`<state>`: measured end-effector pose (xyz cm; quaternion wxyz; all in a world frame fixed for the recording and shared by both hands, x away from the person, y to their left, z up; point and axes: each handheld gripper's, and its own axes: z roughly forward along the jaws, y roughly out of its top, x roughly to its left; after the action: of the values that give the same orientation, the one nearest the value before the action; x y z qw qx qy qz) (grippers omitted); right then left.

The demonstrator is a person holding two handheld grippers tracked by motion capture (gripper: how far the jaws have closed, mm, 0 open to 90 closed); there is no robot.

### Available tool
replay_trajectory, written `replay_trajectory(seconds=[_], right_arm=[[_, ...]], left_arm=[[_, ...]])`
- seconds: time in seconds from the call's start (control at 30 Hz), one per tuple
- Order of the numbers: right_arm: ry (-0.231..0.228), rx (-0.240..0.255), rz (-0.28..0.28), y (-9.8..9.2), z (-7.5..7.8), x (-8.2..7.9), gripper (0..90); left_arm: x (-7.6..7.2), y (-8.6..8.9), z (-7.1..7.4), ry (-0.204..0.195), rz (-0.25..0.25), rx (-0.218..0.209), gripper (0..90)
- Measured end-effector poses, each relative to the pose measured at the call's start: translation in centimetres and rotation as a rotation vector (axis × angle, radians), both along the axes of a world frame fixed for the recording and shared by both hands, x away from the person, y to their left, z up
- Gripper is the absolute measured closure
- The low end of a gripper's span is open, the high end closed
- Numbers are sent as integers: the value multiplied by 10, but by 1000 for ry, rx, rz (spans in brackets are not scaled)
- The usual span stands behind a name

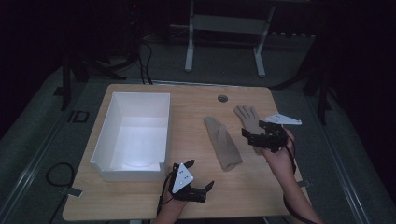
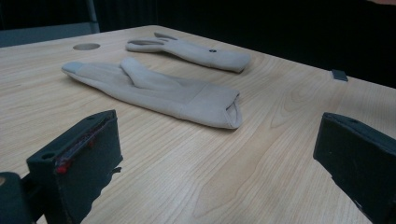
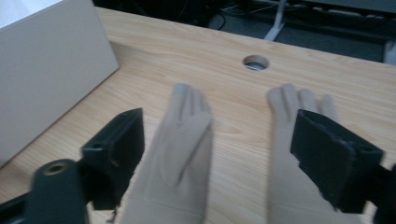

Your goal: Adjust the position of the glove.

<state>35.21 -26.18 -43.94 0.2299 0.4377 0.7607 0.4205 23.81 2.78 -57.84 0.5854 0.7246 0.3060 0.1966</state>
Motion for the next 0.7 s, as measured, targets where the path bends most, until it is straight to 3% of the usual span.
replay_trajectory(seconds=[0.23, 0.37, 0.7], right_arm=[[33, 18, 58, 32, -10, 14, 293], [53, 3, 81, 49, -19, 22, 335], [117, -52, 52, 79, -59, 46, 392]], left_arm=[[0, 0, 0, 2, -1, -1, 11], [0, 0, 0, 1, -2, -2, 12], [0, 0, 0, 2, -3, -4, 12]])
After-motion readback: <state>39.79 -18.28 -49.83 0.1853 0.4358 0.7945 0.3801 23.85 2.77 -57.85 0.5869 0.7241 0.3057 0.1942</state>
